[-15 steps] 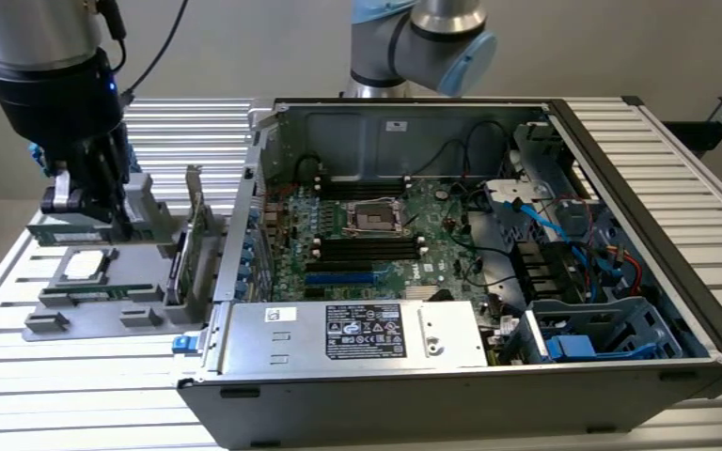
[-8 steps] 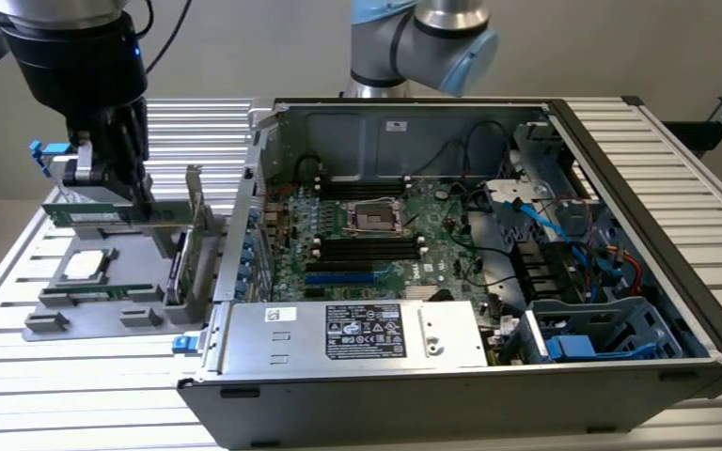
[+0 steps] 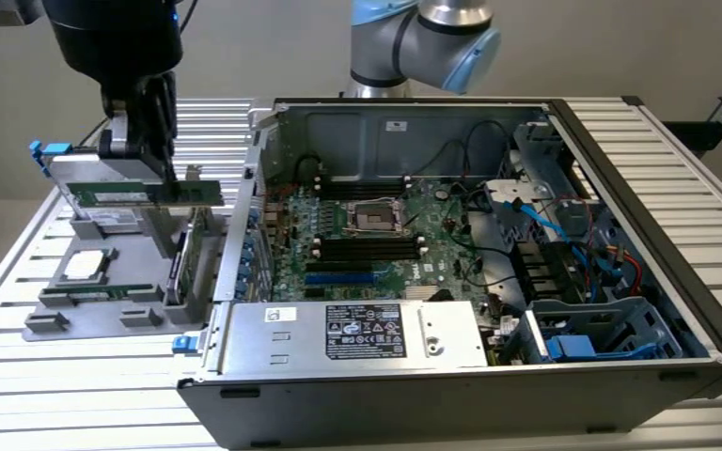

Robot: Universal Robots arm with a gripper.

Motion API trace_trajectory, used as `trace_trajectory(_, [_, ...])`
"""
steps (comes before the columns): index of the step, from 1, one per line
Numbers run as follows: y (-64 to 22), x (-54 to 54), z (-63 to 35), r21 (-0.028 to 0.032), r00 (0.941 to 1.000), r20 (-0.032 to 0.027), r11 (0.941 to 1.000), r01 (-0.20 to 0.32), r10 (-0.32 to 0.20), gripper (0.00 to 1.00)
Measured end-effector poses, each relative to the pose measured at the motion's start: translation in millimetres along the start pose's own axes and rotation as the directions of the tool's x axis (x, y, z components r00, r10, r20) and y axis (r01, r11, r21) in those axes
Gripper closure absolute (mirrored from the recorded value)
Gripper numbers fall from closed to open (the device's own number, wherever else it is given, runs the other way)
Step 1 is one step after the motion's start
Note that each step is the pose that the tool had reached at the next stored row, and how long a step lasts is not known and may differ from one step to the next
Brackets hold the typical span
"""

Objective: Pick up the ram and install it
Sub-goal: 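Pick up the ram and move it above insertion slot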

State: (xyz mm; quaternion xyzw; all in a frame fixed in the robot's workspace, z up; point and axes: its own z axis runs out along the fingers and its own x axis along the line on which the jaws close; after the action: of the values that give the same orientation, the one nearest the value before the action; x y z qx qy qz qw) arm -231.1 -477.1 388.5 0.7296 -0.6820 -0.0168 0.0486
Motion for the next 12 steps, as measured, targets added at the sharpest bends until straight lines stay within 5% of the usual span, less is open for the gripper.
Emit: trace_trajectory(12, [-54.1, 3.8, -5.0, -0.0021, 1.0000, 0.0092, 1.0000, 0.003, -0.003, 0.86])
